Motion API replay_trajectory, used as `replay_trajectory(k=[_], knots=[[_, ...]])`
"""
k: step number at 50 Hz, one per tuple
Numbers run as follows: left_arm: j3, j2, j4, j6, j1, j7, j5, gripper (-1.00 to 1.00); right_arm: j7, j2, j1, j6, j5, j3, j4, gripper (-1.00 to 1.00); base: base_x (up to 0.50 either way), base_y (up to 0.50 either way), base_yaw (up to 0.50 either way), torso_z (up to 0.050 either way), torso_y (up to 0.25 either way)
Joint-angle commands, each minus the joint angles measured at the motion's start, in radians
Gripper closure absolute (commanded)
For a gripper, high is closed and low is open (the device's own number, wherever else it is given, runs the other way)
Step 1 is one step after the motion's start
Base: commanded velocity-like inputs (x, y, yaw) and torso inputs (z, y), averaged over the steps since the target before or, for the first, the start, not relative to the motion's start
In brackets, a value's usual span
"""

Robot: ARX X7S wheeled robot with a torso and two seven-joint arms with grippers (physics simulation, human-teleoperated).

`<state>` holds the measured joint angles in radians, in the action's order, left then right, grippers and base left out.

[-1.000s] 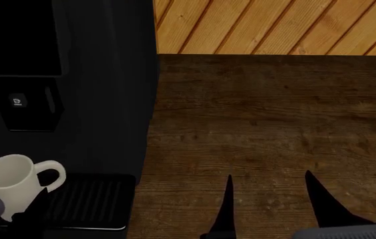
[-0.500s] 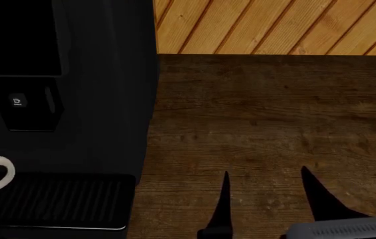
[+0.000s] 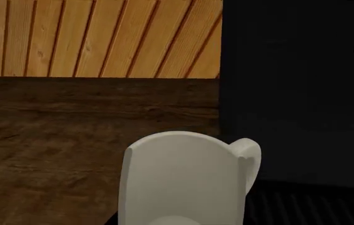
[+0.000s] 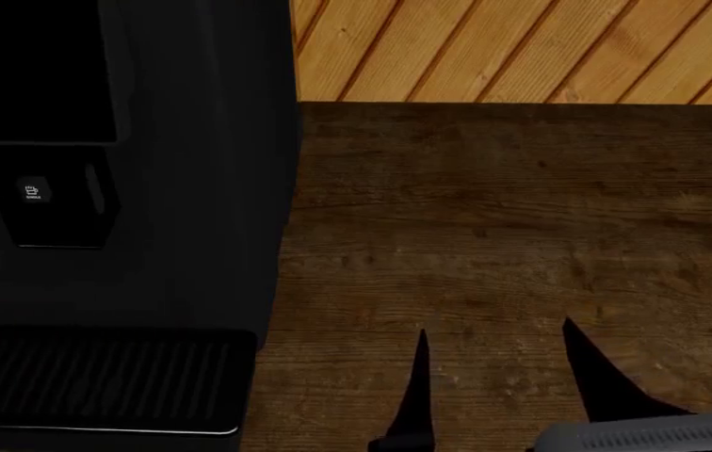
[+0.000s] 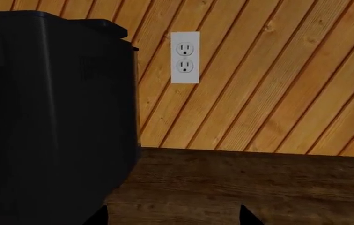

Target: Pick the mug from under the coffee machine dispenser and place it on the counter.

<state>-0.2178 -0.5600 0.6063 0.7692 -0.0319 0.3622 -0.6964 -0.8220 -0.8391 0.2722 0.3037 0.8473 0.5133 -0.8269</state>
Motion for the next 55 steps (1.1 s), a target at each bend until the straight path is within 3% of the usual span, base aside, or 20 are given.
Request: replay_trajectory(k=[1,27,55], knots=[[-0.036,0.02,-0.07,-0.067,0.019,0.025,0.03,1.0,0.002,0.0,-0.007,-0.005,-0.004,0.002,0.004,-1.0,0.0,0.0,0.0,0.0,0.0],[-0.099,0.013,-0.145,-0.074,0.014,0.057,0.038,1.0,0.01,0.019,0.02,0.003,-0.004,0.011,0.024,-1.0,0.0,0.0,0.0,0.0,0.0],[-0.041,0.066,-0.308,-0.263,0.073,0.01,0.176,1.0,0.002,0.021,-0.006,-0.016,-0.029,0.01,0.048,-1.0,0.0,0.0,0.0,0.0,0.0]])
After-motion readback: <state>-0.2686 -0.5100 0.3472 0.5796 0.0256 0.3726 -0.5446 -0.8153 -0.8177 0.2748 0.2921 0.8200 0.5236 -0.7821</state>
